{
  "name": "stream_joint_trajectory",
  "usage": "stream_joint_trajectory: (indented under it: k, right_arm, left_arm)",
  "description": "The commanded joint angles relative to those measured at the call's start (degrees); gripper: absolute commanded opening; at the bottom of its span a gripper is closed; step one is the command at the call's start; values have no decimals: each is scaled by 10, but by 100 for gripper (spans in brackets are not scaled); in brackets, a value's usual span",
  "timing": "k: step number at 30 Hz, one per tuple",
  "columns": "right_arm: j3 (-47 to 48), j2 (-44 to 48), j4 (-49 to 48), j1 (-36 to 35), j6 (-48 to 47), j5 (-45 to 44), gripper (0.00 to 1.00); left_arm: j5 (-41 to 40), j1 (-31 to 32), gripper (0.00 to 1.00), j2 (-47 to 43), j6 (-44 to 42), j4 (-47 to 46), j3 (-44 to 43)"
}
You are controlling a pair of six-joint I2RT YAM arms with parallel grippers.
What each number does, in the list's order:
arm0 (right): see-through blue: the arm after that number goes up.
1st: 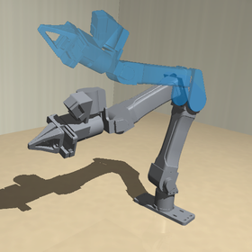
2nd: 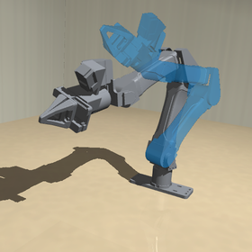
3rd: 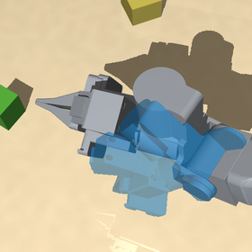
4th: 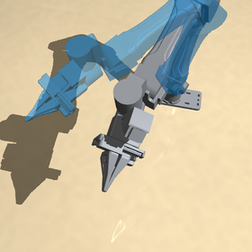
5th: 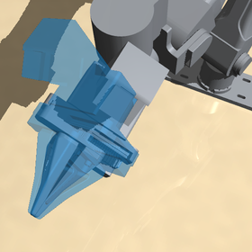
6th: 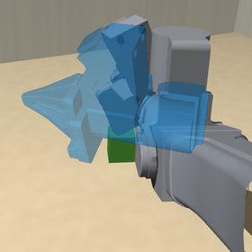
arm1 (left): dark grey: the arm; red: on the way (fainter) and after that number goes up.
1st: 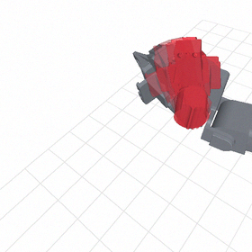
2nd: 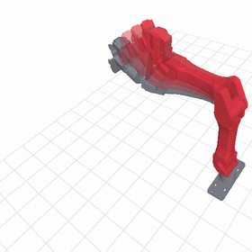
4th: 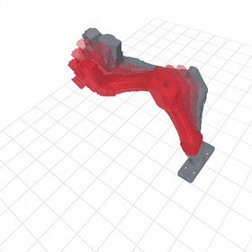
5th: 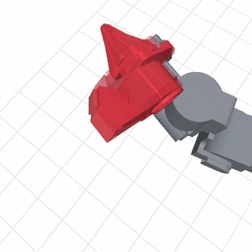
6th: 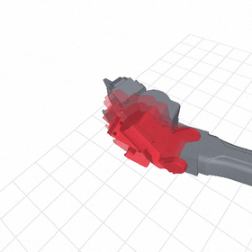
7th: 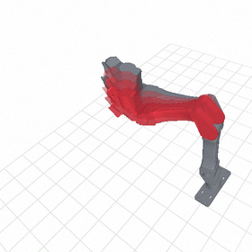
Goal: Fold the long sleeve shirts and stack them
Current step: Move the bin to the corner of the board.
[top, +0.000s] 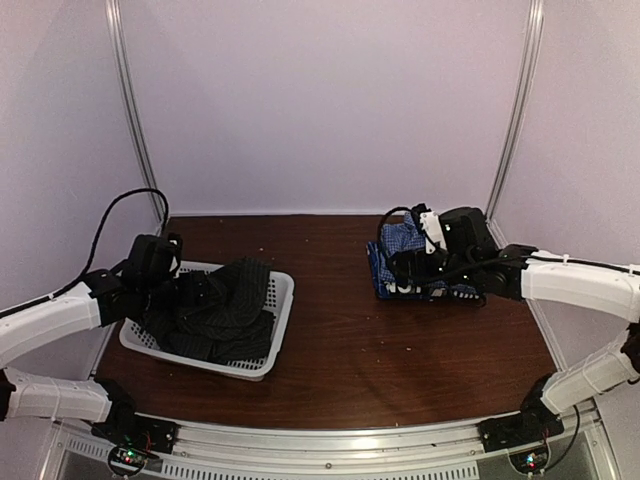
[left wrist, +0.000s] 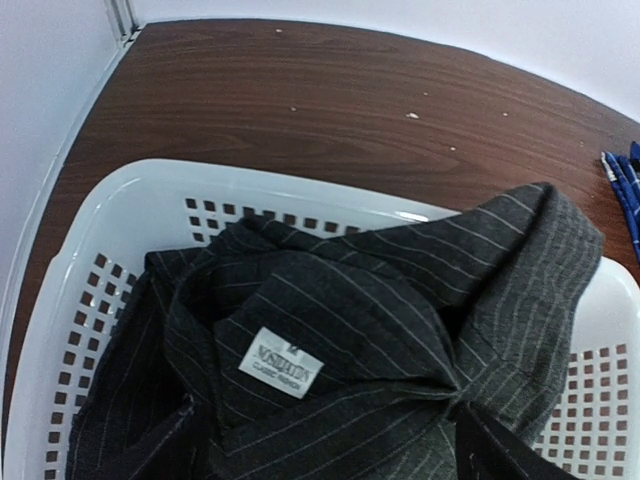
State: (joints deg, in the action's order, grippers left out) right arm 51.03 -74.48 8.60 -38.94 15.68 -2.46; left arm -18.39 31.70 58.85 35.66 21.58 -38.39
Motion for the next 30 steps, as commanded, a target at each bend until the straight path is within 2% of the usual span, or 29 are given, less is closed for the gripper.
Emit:
stream_joint_trajectory:
  k: [1,6,8,13,20,26,30]
  right_arm:
    - [7,-18,-27,-7,5,40,100]
    - [14,-41,-29,-9,-2,44,100]
    - [8,-44,-34,-9,1,46,100]
    - [-14,-40,-50,-10,15,50,100]
    - [-16,-41,-41,-11,15,37,100]
    - [-10,-53,-36,-11,12,27,100]
    - [-5,-63,-34,-11,12,10,100]
  left_arm:
    - [16,-52,85,18,5,-28,16]
    - [73,-70,76,82,-14,-82,7]
    - [96,-70,76,118,-20,-97,-2]
    - [79,-71,79,210,-42,-124,-42]
    - [85,-123,78,345,-49,-186,-115]
    - [94,-179,78,453,-65,-198,-219]
    - [100,-212,77,536,-84,-191,-323]
